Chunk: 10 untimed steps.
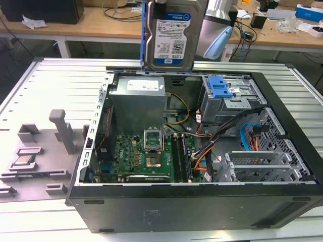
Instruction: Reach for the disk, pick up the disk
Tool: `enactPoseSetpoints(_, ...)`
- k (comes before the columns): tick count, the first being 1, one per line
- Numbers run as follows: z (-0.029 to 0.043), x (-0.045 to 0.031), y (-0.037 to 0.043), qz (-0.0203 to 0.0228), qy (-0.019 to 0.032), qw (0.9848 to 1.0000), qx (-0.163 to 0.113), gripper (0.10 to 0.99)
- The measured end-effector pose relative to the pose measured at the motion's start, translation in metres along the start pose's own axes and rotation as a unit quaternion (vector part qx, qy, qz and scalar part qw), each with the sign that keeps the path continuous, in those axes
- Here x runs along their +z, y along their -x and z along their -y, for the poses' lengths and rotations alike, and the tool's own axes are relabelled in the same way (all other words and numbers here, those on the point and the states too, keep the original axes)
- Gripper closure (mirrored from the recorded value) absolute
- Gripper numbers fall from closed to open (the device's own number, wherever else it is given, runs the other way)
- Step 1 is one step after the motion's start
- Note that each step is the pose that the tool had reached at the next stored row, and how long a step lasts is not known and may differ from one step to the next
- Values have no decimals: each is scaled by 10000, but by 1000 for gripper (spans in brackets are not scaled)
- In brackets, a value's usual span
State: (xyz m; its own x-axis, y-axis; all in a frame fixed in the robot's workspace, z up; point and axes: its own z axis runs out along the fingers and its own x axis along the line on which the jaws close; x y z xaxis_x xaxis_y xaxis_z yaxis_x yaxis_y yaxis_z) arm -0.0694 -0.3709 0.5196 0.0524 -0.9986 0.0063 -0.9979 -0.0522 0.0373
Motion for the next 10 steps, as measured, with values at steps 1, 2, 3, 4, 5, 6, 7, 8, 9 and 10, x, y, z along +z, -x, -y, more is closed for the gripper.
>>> enactPoseSetpoints(1, 52, -2, -3, 0, 0, 10000, 0, 714)
enactPoseSetpoints(2, 121, -5, -6, 0, 0, 10000, 0, 714)
enactPoseSetpoints(3, 180, -7, -9, 0, 0, 10000, 0, 714)
enactPoseSetpoints(4, 218, -8, -11, 0, 0, 10000, -1, 714)
enactPoseSetpoints(5, 268, -10, -14, 0, 0, 10000, 0, 714)
enactPoseSetpoints(6, 317, -12, -16, 0, 0, 10000, 0, 714)
enactPoseSetpoints(7, 366, -14, -19, 0, 0, 10000, 0, 714)
enactPoseSetpoints(8, 423, -16, -22, 0, 0, 10000, 0, 714)
enactPoseSetpoints(9, 456, -17, -24, 0, 0, 10000, -1, 714)
enactPoseSetpoints(10, 487, -18, -26, 0, 0, 10000, 0, 714)
